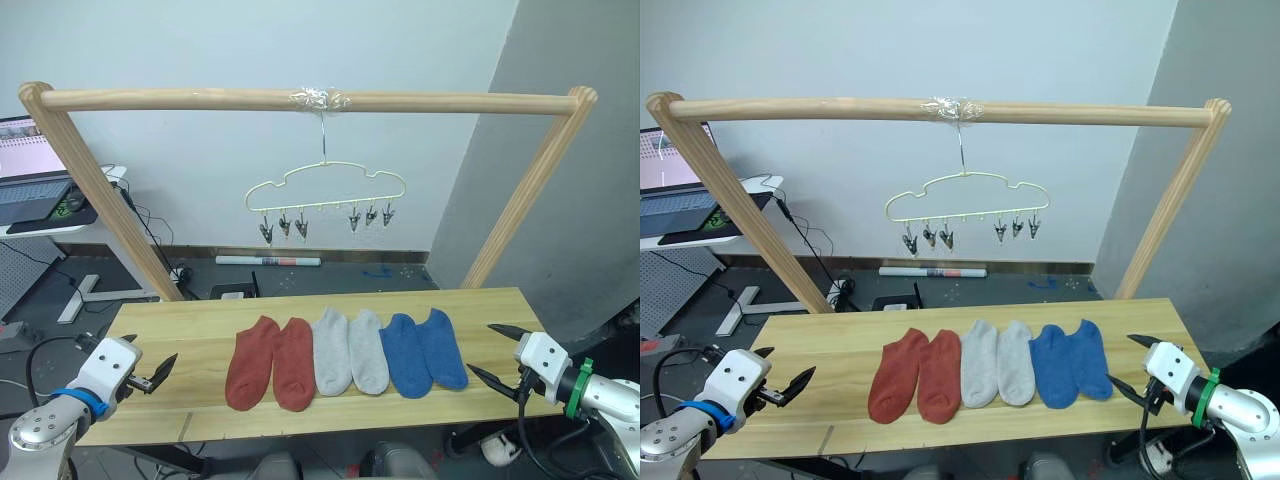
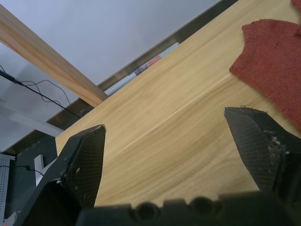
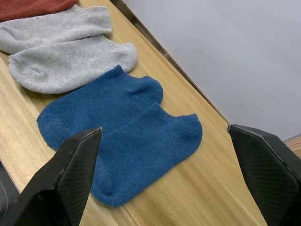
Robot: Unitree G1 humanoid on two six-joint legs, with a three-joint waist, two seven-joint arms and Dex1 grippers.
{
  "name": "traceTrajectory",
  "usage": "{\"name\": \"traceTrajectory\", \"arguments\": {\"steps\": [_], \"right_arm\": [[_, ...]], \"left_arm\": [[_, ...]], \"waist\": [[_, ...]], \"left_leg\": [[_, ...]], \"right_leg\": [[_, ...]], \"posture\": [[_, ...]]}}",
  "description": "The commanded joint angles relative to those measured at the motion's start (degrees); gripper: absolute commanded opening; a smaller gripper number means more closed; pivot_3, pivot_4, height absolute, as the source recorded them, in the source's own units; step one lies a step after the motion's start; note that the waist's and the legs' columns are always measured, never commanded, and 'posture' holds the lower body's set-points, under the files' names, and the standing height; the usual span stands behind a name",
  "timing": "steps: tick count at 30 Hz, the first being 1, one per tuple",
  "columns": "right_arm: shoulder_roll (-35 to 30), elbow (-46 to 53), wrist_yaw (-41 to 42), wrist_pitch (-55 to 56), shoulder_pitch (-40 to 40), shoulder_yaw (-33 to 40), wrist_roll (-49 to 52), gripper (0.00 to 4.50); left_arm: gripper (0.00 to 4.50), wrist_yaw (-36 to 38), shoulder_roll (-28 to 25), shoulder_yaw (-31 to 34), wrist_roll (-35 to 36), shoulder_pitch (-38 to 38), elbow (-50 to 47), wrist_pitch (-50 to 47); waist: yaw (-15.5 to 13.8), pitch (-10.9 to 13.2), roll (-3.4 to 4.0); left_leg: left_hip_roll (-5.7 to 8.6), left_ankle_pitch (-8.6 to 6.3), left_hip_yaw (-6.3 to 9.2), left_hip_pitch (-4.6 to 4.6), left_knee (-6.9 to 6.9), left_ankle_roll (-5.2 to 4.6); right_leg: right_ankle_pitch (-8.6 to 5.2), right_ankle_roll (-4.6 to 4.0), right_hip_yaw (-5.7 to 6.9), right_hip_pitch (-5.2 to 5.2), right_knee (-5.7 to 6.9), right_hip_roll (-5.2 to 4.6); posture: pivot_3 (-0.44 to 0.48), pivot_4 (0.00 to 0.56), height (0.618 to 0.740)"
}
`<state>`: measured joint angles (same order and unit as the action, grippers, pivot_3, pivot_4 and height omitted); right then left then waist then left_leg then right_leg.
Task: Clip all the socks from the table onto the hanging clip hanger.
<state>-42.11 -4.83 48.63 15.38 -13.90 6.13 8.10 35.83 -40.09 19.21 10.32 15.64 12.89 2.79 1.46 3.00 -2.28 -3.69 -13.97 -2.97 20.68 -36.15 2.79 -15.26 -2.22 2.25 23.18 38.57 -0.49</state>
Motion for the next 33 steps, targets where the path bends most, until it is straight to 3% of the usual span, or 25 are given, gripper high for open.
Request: {"name": "traceTrajectory", "arguments": {"steps": [1,26,33], "right_arm": [[-0.4,0.8,-0.2,0.7,0.7,1.8,0.8,4.5],[-1.0,-4.3,-14.5,2.7,3.5,2.7,-11.9,4.5],[0.1,-5.5,-15.4,5.8,4.0,2.5,-10.8,4.5]], "left_arm": [[4.49,0.4,0.1,1.3,1.5,-0.7,-2.3,-1.2],[4.49,3.5,0.7,2.7,5.7,-1.3,-5.3,-0.8],[4.49,1.8,2.4,3.1,6.2,-1.3,-8.2,-2.1]], "waist": [[0.0,0.0,0.0],[0.1,0.0,-0.05],[0.2,-0.1,-0.06]], "left_leg": [[0.0,0.0,0.0,0.0,0.0,0.0],[0.0,0.05,-0.15,0.0,0.04,-0.08],[0.01,0.08,-0.22,0.0,0.04,-0.14]], "right_leg": [[0.0,0.0,0.0,0.0,0.0,0.0],[-0.04,0.01,-0.05,0.02,0.03,0.0],[0.01,0.08,-0.06,0.01,0.05,0.0]], "posture": [[0.029,0.0,0.74],[0.017,0.0,0.74],[0.008,0.0,0.74]]}}
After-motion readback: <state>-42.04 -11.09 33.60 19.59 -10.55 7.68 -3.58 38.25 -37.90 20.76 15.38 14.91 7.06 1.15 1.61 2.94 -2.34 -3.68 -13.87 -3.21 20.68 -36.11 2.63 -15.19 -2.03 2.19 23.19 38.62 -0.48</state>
